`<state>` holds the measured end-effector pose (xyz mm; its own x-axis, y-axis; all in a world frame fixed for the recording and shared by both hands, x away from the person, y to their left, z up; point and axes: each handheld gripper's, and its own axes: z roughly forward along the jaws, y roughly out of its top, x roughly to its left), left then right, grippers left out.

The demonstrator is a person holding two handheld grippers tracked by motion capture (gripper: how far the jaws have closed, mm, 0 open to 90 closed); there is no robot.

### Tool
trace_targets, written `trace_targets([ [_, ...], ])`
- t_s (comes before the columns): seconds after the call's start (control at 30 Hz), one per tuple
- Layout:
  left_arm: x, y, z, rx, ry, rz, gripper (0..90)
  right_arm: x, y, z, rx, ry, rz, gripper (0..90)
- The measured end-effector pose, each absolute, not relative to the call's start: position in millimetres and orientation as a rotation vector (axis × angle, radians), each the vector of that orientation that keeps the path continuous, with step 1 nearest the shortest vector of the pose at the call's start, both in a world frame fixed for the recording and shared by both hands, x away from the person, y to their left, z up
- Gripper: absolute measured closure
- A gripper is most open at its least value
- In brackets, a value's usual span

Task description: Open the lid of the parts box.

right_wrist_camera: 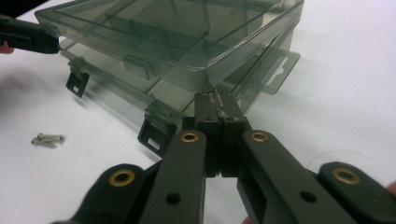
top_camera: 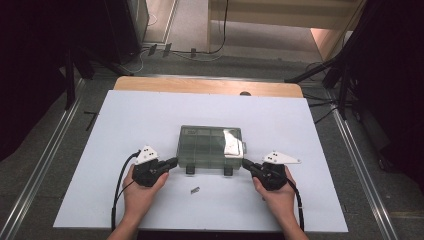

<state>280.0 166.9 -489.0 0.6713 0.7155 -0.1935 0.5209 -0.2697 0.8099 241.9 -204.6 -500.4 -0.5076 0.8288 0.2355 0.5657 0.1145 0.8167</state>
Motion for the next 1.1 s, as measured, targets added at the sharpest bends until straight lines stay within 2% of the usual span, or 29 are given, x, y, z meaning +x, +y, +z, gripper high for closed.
trace_targets([
  [0.03, 280.0, 166.9, -489.0, 1.944, 0.963, 0.260, 76.0, 242.1, -205.1, -499.9, 1.376, 2.111, 1.346, 82.4],
  [0.1, 284.2, 167.7, -486.2, 1.929, 0.974, 0.279, 73.7, 243.4, -206.0, -499.3, 1.369, 2.099, 1.362, 76.3],
  [0.13, 284.2, 167.7, -486.2, 1.929, 0.974, 0.279, 69.6, 243.4, -206.0, -499.3, 1.369, 2.099, 1.362, 76.3],
  [0.2, 286.2, 167.5, -485.3, 1.927, 0.977, 0.315, 69.0, 245.1, -205.1, -499.0, 1.351, 2.078, 1.358, 66.4],
  [0.23, 288.3, 166.9, -484.3, 1.920, 0.985, 0.319, 63.8, 246.3, -203.5, -498.5, 1.345, 2.067, 1.364, 61.6],
  [0.47, 293.0, 161.5, -477.8, 1.923, 0.968, 0.359, 63.6, 251.3, -199.0, -495.7, 1.275, 2.030, 1.373, 52.5],
  [0.63, 296.1, 160.7, -474.5, 1.923, 0.956, 0.387, 63.5, 255.6, -198.3, -493.9, 1.239, 2.009, 1.372, 50.5],
  [1.1, 304.4, 156.9, -462.5, 1.904, 0.902, 0.429, 63.6, 262.9, -201.0, -481.8, 1.232, 1.950, 1.410, 51.8],
])
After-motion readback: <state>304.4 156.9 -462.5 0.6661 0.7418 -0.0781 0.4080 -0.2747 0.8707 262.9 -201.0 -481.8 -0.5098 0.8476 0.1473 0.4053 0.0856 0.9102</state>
